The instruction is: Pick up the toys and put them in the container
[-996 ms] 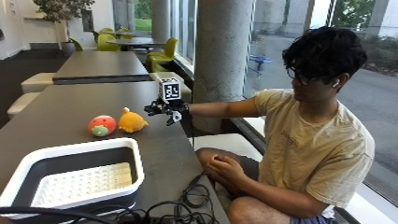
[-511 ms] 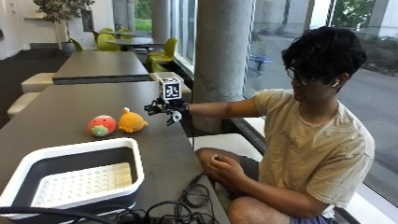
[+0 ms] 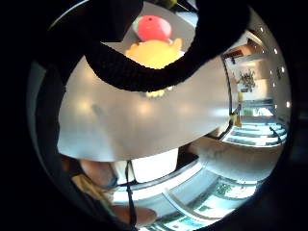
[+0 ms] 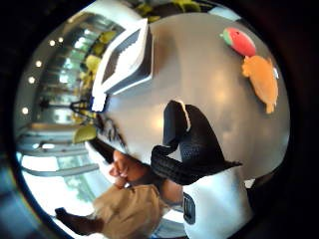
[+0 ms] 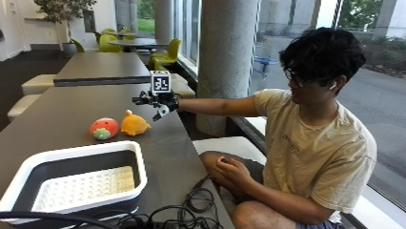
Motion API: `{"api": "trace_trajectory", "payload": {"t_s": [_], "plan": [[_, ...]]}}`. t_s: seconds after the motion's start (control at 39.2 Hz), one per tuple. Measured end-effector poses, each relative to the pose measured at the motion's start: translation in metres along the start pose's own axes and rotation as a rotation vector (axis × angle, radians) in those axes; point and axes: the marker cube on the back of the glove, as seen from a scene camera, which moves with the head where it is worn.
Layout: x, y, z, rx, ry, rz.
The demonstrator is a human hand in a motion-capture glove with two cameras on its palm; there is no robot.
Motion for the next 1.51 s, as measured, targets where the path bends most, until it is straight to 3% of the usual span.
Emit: {"api": "trace_trajectory", "payload": {"t_s": [0.36,0.59,0.74,0.82,0.94,1.12,1.35,1.51], "plan": [[0.080,-0.160,0.010,-0.096,0.021,0.153],[0.102,-0.228,0.055,-0.296,-0.002,0.318],[0.045,-0.237,0.085,-0.486,-0.030,0.487],[0.023,-0.238,0.091,-0.481,-0.116,0.525],[0.022,-0.245,0.069,-0.330,-0.101,0.425],[0.078,-0.249,0.047,-0.117,-0.125,0.244],[-0.022,-0.227,-0.040,0.001,-0.183,-0.003],[-0.097,-0.215,-0.092,0.085,-0.274,-0.033]]}}
